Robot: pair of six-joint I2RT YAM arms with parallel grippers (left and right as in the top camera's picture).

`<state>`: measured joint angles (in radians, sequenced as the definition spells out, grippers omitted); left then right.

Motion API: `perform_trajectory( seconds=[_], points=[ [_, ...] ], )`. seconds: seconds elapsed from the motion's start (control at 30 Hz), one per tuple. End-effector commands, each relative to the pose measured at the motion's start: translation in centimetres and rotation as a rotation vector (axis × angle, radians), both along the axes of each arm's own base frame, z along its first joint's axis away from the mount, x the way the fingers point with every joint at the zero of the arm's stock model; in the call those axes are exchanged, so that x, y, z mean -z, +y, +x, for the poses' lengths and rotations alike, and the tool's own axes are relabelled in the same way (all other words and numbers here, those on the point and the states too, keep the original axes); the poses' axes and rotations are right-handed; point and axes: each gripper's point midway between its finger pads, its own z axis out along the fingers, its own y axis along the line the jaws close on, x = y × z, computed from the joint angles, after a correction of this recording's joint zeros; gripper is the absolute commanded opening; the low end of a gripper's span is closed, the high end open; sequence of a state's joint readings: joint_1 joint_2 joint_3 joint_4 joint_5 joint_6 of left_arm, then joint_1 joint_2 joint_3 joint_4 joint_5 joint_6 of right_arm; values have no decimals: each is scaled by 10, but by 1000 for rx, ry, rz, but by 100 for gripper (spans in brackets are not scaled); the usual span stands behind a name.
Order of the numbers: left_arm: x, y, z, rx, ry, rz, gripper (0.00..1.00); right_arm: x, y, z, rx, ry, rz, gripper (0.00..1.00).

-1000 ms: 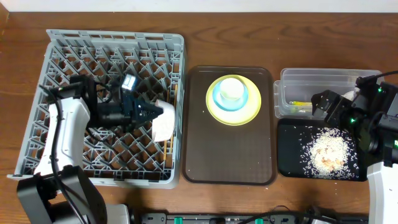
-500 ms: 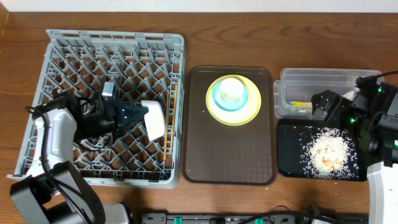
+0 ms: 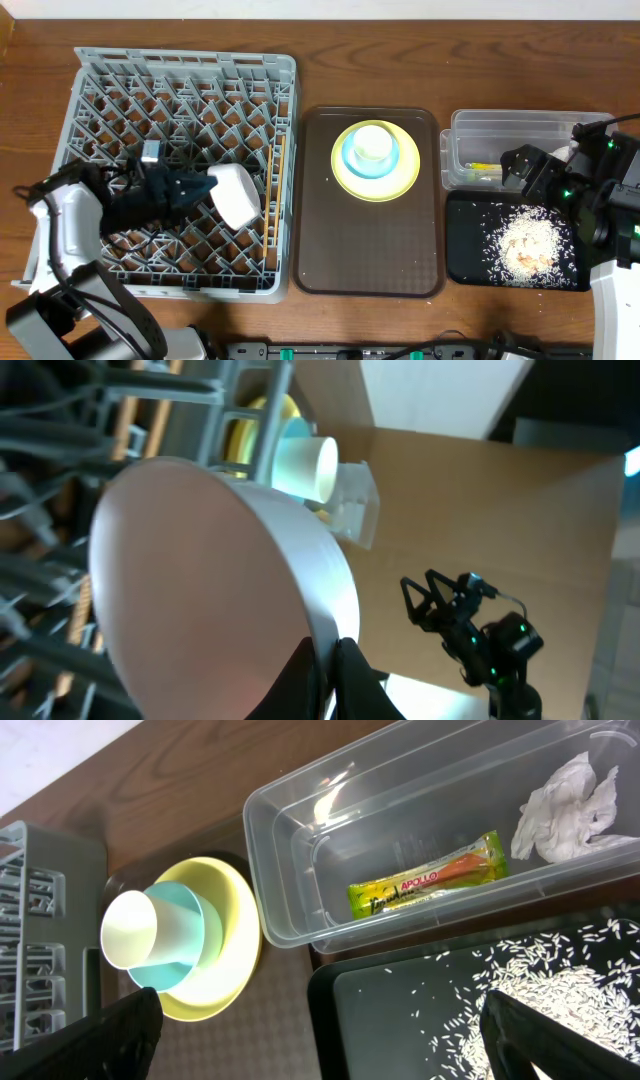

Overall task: Sort waste into correct bins and load items into the dishwasher
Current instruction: 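Lower the white plate upright into the dish rack slots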

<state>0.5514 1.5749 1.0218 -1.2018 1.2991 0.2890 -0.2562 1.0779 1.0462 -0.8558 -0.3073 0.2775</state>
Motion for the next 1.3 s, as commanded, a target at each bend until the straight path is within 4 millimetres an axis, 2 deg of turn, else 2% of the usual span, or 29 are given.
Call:
perform_trajectory(
  seconds=[0.0,0.2,0.27,0.47,0.5,0.53,0.73,0.93,1.13,1.27],
  points=[
    [38,14,-21,55,132,194,8,-5,0,1,-4,-15,-1,99],
    [51,28,-31,46,208,265,8,-5,0,1,-4,-15,-1,99],
    [55,31,-34,47,225,285,12,-5,0,1,-4,-15,-1,99],
    [62,44,-37,12,275,319,15,-5,0,1,-4,-15,-1,99],
    [62,46,-38,1,279,317,90,-5,0,1,-4,-15,-1,99],
    [62,48,-37,-7,278,317,100,-5,0,1,-4,-15,-1,99],
    [54,65,-34,-70,292,347,100,-5,0,1,-4,-15,-1,99],
    [26,65,-30,-115,214,412,100,-5,0,1,-4,-15,-1,99],
    [-19,46,-37,-147,55,518,99,-5,0,1,-4,-15,-1,99],
    [-46,15,-48,-148,-11,486,99,-5,0,1,-4,-15,-1,99]
  ],
)
